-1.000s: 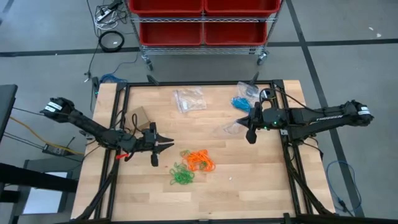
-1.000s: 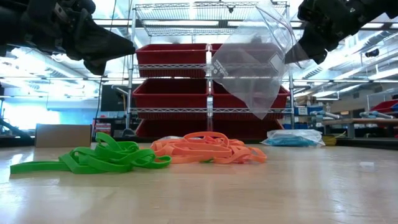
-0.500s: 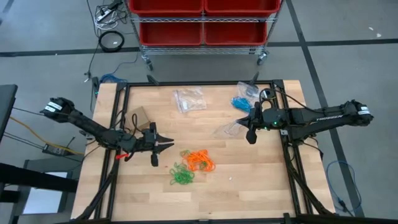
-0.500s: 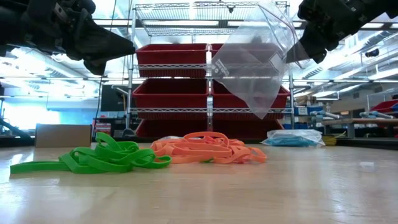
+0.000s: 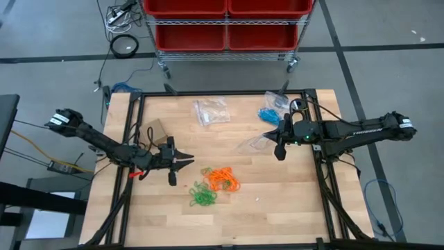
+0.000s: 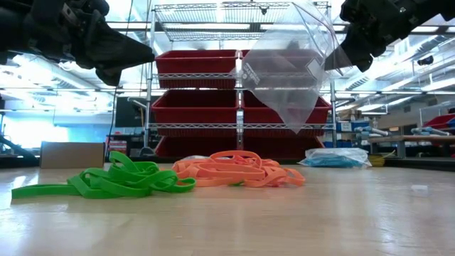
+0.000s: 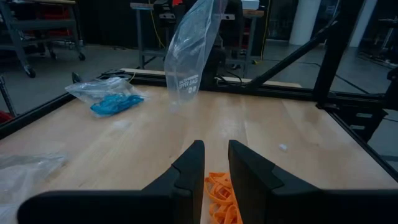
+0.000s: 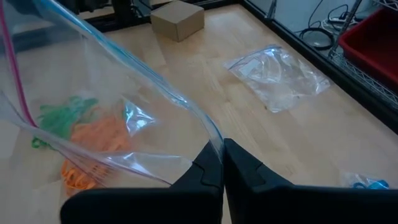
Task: Sort rubber bands
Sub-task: Put the green rubber band into the transparent zip bag
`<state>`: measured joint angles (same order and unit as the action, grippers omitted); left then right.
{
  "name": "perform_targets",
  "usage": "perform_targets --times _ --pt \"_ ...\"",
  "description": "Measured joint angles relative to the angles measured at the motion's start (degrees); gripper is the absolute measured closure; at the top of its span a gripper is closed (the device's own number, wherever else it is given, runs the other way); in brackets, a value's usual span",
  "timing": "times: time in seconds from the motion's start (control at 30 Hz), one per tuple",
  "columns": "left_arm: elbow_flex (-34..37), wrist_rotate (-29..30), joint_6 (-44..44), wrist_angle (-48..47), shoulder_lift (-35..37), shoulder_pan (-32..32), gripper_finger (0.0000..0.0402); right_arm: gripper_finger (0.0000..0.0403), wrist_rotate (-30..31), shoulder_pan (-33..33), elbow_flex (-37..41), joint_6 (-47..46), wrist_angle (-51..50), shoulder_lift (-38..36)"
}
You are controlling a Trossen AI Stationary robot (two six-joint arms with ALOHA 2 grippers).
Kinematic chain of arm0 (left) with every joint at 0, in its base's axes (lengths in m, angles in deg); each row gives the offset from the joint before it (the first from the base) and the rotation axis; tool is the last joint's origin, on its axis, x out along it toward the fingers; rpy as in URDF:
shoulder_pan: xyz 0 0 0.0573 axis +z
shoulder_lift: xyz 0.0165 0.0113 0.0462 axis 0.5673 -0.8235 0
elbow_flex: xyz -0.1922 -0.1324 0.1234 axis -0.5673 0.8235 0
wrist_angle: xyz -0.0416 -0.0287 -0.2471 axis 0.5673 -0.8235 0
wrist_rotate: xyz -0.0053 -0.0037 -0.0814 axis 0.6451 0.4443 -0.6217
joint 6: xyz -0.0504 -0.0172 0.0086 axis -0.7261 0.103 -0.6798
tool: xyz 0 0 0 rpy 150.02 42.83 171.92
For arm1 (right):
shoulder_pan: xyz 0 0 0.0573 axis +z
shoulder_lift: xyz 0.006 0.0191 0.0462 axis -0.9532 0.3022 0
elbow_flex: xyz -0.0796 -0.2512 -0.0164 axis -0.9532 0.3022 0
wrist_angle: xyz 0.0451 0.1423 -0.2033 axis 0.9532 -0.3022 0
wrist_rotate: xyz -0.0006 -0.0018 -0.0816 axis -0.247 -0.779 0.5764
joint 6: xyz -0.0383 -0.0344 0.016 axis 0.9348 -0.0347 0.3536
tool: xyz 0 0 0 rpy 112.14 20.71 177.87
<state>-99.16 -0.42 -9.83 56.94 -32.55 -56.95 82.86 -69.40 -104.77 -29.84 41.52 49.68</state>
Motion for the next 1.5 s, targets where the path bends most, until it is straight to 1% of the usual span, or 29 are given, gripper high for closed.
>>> perform_targets --times 1.5 --pt "0.0 0.0 0.0 0.0 0.0 0.0 0.0322 0.0403 -0.2 0.0 0.0 -1.5 -0.2 0.0"
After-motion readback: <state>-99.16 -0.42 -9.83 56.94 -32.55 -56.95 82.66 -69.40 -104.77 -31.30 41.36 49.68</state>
